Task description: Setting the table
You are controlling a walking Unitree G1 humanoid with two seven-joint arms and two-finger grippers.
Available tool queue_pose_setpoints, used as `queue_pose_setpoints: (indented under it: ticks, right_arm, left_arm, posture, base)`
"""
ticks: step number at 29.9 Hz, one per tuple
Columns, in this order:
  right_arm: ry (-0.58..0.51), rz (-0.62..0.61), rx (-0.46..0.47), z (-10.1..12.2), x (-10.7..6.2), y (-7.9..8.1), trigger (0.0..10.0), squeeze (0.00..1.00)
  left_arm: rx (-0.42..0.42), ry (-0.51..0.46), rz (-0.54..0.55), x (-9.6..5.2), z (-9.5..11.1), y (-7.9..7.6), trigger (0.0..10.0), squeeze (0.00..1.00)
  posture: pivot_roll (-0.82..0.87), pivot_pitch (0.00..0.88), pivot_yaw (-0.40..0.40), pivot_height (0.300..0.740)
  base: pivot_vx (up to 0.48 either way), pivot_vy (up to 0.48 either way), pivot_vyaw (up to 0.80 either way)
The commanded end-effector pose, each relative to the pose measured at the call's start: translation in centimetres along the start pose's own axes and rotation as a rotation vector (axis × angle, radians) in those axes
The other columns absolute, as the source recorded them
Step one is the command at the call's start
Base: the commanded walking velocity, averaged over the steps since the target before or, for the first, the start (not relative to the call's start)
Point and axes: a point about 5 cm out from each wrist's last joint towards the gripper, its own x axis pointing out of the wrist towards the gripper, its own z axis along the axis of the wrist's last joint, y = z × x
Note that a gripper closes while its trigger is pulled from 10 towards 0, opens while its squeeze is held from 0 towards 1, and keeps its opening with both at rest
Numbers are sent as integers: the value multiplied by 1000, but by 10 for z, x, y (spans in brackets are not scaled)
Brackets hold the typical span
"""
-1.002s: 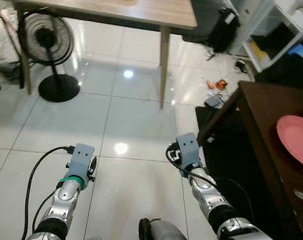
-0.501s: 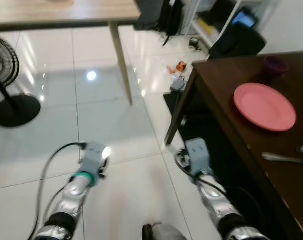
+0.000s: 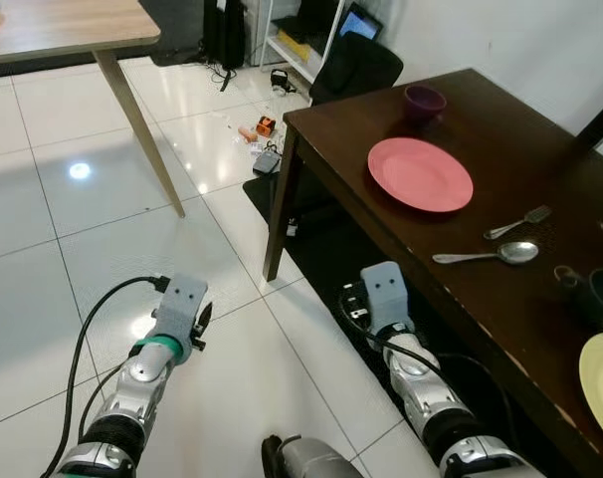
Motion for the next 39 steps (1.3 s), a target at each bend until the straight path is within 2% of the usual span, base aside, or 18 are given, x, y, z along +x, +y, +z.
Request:
queue_pose_setpoints:
  ticks: [1, 2, 4, 8, 10, 13, 19, 29, 39]
  right_arm:
    - [52, -52, 27, -15, -9, -14, 10000, 0]
    - [52, -52, 27, -15, -9, -14, 10000, 0]
    - [54, -121, 77, -25, -20, -27, 10000, 0]
    - [42, -120, 94, -27, -23, -25, 10000, 0]
    - [32, -72, 120, -27, -25, -14, 10000, 0]
    - [25, -21, 125, -24, -21, -7, 10000, 0]
    - [-19, -20, 156, -7, -9, -7, 10000, 0]
    - [-45, 8, 194, -3, -10, 2, 10000, 0]
    - [-48, 33, 222, -4, -12, 12, 10000, 0]
  left_arm:
    - [13, 12, -38, -1, -3, -10, 10000, 0]
    - [13, 12, -38, -1, -3, -10, 10000, 0]
    - [32, 30, -82, -1, -7, -22, 10000, 0]
    - [37, 28, -98, -2, -8, -26, 10000, 0]
    - [14, 20, -79, -4, -10, -28, 10000, 0]
    - [-8, 22, -49, -6, -12, -26, 10000, 0]
    - [-14, 23, -35, -10, -16, -24, 10000, 0]
    - [-3, 30, -37, -9, -15, -23, 10000, 0]
    - [-10, 32, -23, -9, -14, -18, 10000, 0]
  posture:
    - [-29, 0, -10, 740]
    - [-29, 0, -10, 740]
    - [-41, 0, -9, 740]
    - [-34, 0, -18, 740]
    - [-4, 0, -38, 740]
    - [18, 0, -42, 740]
    - [25, 0, -37, 740]
    - [25, 0, -3, 740]
    - [33, 0, -4, 740]
  base:
    - [0, 0, 0]
    - [0, 0, 0]
    - [0, 0, 0]
    - [0, 0, 0]
    - [0, 0, 0]
    - [0, 0, 0]
    - [0, 0, 0]
    - [0, 0, 759]
    - [0, 0, 753]
